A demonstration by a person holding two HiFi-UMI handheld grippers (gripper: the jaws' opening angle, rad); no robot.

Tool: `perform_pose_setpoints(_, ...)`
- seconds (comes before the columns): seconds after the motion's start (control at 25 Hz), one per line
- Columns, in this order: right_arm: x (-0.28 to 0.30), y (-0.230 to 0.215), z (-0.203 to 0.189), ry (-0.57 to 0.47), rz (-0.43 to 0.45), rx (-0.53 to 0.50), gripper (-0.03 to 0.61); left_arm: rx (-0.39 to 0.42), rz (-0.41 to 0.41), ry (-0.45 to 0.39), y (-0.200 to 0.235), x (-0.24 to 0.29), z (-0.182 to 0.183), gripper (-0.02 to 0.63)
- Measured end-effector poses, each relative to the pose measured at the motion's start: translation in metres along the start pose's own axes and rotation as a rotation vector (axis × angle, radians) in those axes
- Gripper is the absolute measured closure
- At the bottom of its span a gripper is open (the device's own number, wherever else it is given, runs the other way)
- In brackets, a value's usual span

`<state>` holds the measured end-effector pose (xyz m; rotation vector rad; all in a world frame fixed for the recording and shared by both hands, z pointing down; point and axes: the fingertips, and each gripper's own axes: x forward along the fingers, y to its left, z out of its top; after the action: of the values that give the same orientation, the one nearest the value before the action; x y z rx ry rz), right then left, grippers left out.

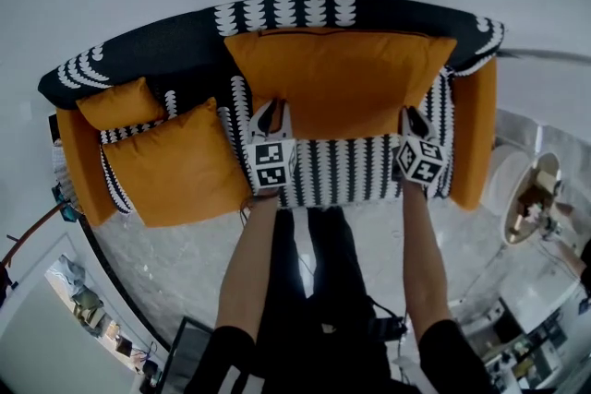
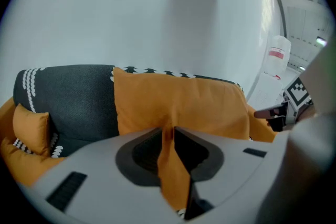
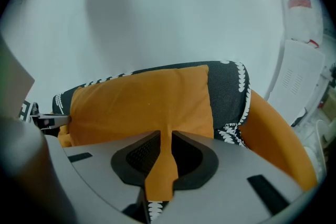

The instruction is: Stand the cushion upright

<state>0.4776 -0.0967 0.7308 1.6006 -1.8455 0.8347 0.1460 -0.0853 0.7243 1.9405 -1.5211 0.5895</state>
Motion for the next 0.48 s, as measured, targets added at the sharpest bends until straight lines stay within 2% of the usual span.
perform_pose_setpoints(0.24,-0.038,0.027,0.018,-0.022,0.040,0.006,0.531,-0.023,0.026,-0.032,-0.001,-0.037,0.019,0.560)
perform_pose_setpoints(0.4,-0.060,0.040,0.037,-0.051,0.046,0.013,0.532,-0.025,0.014,-0.056,-0.012,-0.065,0.042,0.564)
perform_pose_setpoints(0.48,-0.071,0.046,0.045,-0.062,0.051,0.026,0.547,-0.023,0.000,-0.061,-0.021,-0.079,0.052,0.613)
